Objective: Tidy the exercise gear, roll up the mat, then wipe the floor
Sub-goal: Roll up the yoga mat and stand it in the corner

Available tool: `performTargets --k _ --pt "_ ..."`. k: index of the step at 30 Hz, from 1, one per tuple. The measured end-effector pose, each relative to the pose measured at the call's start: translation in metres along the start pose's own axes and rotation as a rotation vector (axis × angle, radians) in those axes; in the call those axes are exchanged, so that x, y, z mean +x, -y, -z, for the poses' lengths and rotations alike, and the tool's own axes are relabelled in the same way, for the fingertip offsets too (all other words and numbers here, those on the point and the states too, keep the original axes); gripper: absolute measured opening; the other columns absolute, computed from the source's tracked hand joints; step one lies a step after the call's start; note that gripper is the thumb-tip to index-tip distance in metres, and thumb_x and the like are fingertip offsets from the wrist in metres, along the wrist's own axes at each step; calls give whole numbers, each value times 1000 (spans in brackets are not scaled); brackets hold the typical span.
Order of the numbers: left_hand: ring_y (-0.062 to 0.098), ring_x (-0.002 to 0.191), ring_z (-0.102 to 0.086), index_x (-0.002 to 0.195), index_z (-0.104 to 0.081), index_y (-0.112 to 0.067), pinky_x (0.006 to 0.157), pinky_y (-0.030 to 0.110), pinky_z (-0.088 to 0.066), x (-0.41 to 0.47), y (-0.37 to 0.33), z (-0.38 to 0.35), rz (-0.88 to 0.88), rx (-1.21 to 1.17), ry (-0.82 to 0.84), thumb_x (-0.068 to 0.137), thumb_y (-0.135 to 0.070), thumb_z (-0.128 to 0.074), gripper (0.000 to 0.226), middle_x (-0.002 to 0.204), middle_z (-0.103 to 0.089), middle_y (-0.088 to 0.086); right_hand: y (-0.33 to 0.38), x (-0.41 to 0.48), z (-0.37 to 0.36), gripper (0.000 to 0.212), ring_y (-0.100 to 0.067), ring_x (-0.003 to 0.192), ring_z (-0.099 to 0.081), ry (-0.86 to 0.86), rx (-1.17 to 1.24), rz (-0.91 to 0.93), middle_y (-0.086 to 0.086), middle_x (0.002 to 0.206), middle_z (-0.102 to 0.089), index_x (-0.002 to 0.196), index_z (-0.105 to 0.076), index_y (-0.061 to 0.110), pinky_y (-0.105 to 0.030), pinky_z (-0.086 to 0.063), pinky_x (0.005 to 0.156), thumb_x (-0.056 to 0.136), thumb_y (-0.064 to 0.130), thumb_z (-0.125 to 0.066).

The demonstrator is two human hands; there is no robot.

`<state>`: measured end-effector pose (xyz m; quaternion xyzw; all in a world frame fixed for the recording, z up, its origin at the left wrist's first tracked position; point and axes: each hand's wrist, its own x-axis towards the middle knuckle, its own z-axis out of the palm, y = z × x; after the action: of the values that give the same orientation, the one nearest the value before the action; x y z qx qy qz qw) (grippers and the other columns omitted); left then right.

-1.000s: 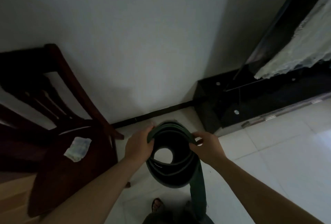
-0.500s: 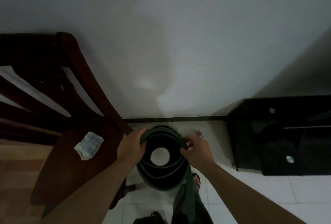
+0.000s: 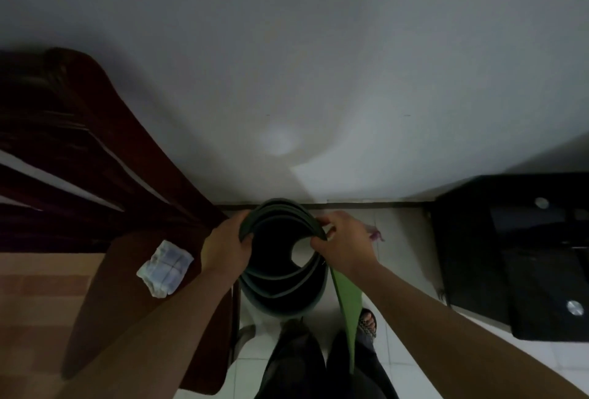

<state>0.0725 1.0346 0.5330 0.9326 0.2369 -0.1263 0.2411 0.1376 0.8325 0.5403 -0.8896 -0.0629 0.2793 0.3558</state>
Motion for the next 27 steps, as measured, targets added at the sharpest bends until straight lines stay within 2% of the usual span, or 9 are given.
performTargets --k 5,9,13,18,27 --pt "30 106 -60 131 -47 -29 78 30 -42 6 16 12 -24 8 12 90 -22 -54 42 121 -62 3 15 7 -4 29 -17 87 -59 8 -38 27 -3 105 -62 106 -66 18 -26 -45 72 78 25 -68" --pt "28 106 -60 131 -45 -31 78 32 -44 15 24 18 -23 26 16 91 -25 -51 41 121 -61 1 28 15 -10 25 -14 81 -60 -1 -18 27 2 99 -66 102 -69 20 -25 -47 71 77 25 -67" --pt "30 104 -60 129 -46 -31 77 34 -46 30 31 29 -20 38 27 92 -27 -49 38 118 -62 1 38 24 -20 32 -15 88 -61 -23 -3 16 2 102 -66 106 -68 24 -28 -50 77 74 28 -67" --pt "28 106 -59 131 -46 -31 77 34 -46 43 38 29 -21 54 3 92 -24 -50 40 122 -60 0 47 34 -27 29 -17 81 -62 -56 21 26 2 100 -67 104 -69 20 -33 -52 76 76 24 -68" --pt "27 104 -60 128 -47 -29 76 34 -44 41 44 34 -5 -4 -34 89 -20 -52 40 118 -61 0 57 42 -28 29 -14 82 -58 -78 18 37 3 101 -64 107 -68 22 -26 -46 72 78 26 -68"
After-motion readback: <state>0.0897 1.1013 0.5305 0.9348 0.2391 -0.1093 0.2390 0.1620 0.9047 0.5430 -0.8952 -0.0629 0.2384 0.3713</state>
